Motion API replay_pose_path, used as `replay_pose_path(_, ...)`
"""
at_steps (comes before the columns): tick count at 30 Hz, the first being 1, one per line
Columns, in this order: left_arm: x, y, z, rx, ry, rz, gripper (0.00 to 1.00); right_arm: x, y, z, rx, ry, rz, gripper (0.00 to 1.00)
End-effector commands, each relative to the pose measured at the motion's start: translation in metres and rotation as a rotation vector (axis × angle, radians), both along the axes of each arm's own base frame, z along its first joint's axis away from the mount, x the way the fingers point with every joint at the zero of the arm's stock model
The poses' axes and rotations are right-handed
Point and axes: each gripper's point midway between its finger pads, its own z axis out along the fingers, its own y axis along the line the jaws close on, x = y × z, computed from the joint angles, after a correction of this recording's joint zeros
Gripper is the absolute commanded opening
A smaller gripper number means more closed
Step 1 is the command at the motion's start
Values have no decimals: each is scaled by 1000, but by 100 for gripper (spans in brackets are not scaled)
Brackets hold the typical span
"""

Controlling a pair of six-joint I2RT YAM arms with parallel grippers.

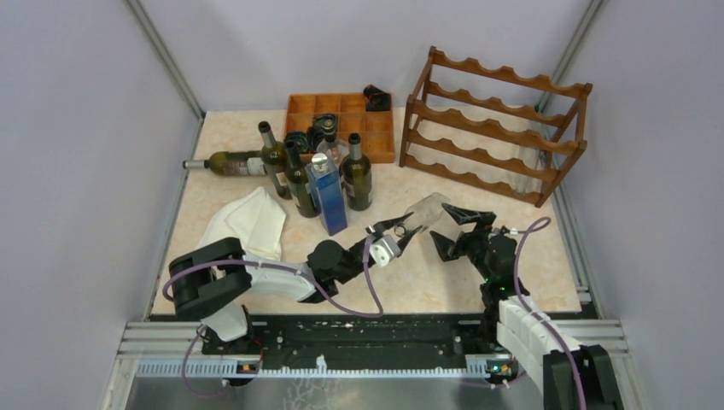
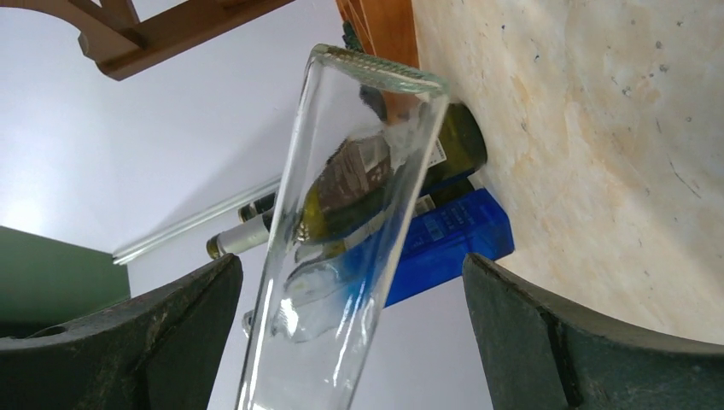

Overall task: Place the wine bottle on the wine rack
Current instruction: Pick up the wine bottle from the center of the board.

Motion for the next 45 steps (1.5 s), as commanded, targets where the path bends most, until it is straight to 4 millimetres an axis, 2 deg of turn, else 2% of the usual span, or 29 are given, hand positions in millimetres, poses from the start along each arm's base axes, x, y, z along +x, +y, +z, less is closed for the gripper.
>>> replay_pose_path(1, -18, -5, 49, -183, -52, -75, 0, 6, 4, 34, 65, -112, 18, 98)
replay_pose_path(8, -29, -15, 39, -184, -38, -135, 0, 9, 9, 36, 88, -106, 48, 95)
replay_pose_path(11, -34, -17, 34, -177, -32, -164, 0, 9, 12, 34, 92, -99, 62, 89)
replay_pose_path(14, -40, -20, 29, -164, -26, -195, 0, 9, 14, 33, 84, -91, 68, 79)
replay_pose_path(16, -49, -24, 22, -144, -27, -246, 0, 9, 15, 34, 74, -94, 73, 68)
replay_pose_path(18, -54, -26, 14, -121, -22, -274, 0, 9, 15, 36, 67, -106, 73, 53)
replay_pose_path(20, -57, -29, 4, -92, -12, -294, 0, 9, 15, 40, 54, -129, 71, 26)
replay_pose_path(21, -58, -30, -1, -77, -5, -304, 4, 8, 14, 41, 46, -140, 67, 16)
replay_pose_path(23, -62, -31, -9, -56, 13, -326, 27, 8, 11, 42, 20, -159, 49, 2)
replay_pose_path(26, -67, -24, -21, -35, 61, -346, 71, 7, 3, 38, -53, -178, 13, 0)
replay_pose_path(28, -71, -15, -30, -7, 103, -351, 92, 7, -2, 35, -150, -192, -4, 0)
replay_pose_path(29, -74, -11, -36, 16, 128, -360, 98, 7, -5, 35, -220, -205, -10, 0)
replay_pose_path(32, -80, -2, -57, 117, 260, -364, 99, 5, -14, 40, -423, -279, -27, 0)
replay_pose_path(34, -86, 4, -70, 191, 377, -370, 99, 1, -17, 42, -522, -327, -22, 0)
replay_pose_path(35, -90, 7, -69, 217, 421, -378, 99, -1, -18, 41, -568, -348, -17, 0)
replay_pose_path(36, -95, 11, -79, 256, 486, -385, 99, -3, -20, 43, -609, -377, -16, 0)
replay_pose_path(41, -112, 22, -88, 280, 719, -405, 99, -16, -16, 48, -798, -526, 40, 0)
replay_pose_path(45, -116, 15, -91, 263, 844, -409, 99, -24, -7, 53, -899, -622, 121, 0)
